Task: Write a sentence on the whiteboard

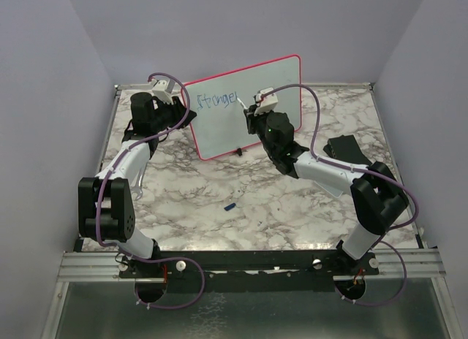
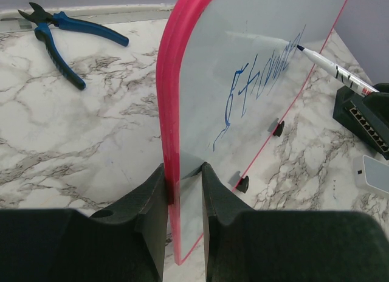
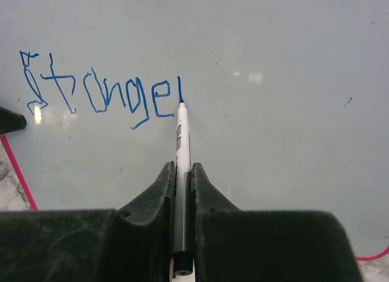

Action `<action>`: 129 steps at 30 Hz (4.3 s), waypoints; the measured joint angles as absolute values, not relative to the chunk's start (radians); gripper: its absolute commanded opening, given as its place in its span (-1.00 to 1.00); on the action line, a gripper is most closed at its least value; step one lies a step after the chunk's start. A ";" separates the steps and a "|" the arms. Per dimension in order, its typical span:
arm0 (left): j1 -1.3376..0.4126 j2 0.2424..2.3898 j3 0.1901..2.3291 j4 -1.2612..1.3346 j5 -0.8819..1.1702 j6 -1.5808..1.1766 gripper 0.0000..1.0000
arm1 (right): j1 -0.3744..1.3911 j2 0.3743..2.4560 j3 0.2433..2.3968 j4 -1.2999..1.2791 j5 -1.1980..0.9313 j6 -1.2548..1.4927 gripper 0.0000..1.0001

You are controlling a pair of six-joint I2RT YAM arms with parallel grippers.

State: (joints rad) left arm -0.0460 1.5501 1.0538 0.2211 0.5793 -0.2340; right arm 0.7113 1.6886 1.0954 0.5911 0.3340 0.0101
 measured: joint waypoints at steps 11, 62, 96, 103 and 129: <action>-0.046 1.551 1.054 0.220 0.579 -0.230 -0.80 | 0.700 1.689 1.112 0.600 0.371 -0.017 -0.99; -0.046 1.550 1.054 0.216 0.579 -0.221 -0.80 | 0.600 1.618 1.052 0.565 0.263 0.011 -0.99; -0.047 1.550 1.054 0.215 0.579 -0.218 -0.81 | 0.574 1.592 1.024 0.563 0.275 0.011 -0.99; -0.047 1.550 1.054 0.215 0.579 -0.217 -0.80 | 0.574 1.561 1.015 0.585 0.253 0.010 -0.99; -0.047 1.548 1.054 0.212 0.579 -0.215 -0.81 | 0.574 1.634 1.093 0.582 0.238 -0.002 -0.99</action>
